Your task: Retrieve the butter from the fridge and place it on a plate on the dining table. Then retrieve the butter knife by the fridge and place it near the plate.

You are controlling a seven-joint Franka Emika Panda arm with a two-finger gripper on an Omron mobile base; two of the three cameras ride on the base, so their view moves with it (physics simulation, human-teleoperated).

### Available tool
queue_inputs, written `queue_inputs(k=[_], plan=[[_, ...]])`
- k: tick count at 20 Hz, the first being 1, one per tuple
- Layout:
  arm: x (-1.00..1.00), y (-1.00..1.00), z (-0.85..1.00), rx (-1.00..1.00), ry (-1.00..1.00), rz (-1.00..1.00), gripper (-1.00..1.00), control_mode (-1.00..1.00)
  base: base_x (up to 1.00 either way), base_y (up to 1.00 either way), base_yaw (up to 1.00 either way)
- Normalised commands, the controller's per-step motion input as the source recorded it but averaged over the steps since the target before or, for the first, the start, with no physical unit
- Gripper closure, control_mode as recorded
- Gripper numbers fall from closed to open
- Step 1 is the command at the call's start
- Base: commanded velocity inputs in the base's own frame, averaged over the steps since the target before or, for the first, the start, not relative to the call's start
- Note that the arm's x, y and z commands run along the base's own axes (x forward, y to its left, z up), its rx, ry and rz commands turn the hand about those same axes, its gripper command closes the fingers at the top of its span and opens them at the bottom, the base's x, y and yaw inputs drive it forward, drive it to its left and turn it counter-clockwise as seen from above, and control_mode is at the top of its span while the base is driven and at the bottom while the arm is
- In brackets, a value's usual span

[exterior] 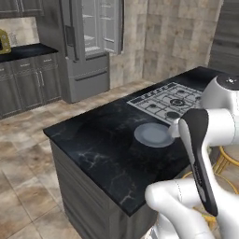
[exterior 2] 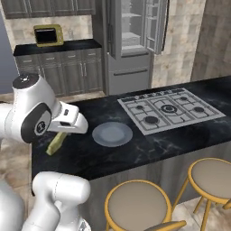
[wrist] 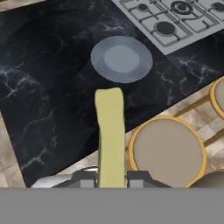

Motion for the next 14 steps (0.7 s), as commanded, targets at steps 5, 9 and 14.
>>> queue_inputs(k=[5,9,14], plan=[[1.00,-0.43,-0.19,0.00,0.07,0.00,1.00,-1.00,0.00,0.00,0.00],[1.00,-0.03,-0.82,-0.04,0.00,-0.05,1.00,-1.00,0.00,0.00,0.00],[1.00,-0.03,-0.78,-0.02,0.00,-0.01,1.00,-1.00,0.00,0.00,0.00]])
